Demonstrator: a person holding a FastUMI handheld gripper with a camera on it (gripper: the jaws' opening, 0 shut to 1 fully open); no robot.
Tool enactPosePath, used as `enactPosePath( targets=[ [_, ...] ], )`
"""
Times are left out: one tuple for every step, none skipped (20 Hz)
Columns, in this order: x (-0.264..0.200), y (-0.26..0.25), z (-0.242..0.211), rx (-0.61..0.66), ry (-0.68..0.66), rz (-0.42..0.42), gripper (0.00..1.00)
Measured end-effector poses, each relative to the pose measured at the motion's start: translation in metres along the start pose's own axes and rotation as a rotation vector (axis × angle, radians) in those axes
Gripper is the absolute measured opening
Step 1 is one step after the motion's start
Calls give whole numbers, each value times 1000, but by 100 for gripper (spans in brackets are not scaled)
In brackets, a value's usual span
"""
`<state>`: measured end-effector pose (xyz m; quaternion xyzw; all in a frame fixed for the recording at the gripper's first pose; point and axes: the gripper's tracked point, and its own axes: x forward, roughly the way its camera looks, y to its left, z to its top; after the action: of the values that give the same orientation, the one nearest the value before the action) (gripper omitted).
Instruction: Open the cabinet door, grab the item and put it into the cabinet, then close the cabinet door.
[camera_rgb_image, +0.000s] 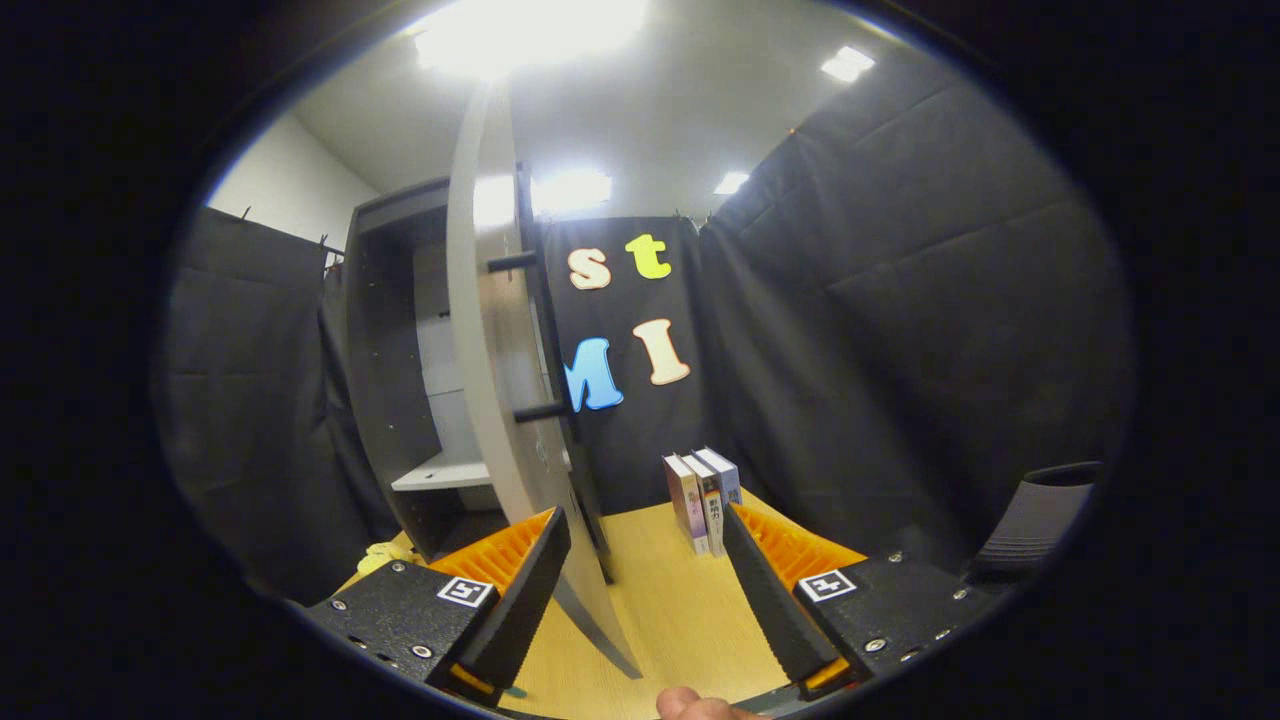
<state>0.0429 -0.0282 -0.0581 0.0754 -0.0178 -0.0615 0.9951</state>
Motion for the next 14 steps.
enactPosePath(
  targets=[
    [-7,9,-27,2,35,6,95],
    [-14,15,-55,12,72,15,95],
    [-22,26,-82,24,102,30,95],
    [-31,35,-107,25,124,36,95],
    [-37,42,-134,12,143,40,95],
    [-42,51,-161,-9,165,43,95],
    [-46,61,-189,-25,202,55,95],
    [-55,75,-219,-27,245,83,95],
    [-63,89,-243,-18,284,112,95],
    [-70,103,-263,-5,314,135,95],
    [-76,115,-278,5,334,152,95],
    [-78,126,-294,9,353,173,95],
    [-76,138,-308,9,378,183,95],
    [-71,143,-321,19,399,195,95]
  ],
)
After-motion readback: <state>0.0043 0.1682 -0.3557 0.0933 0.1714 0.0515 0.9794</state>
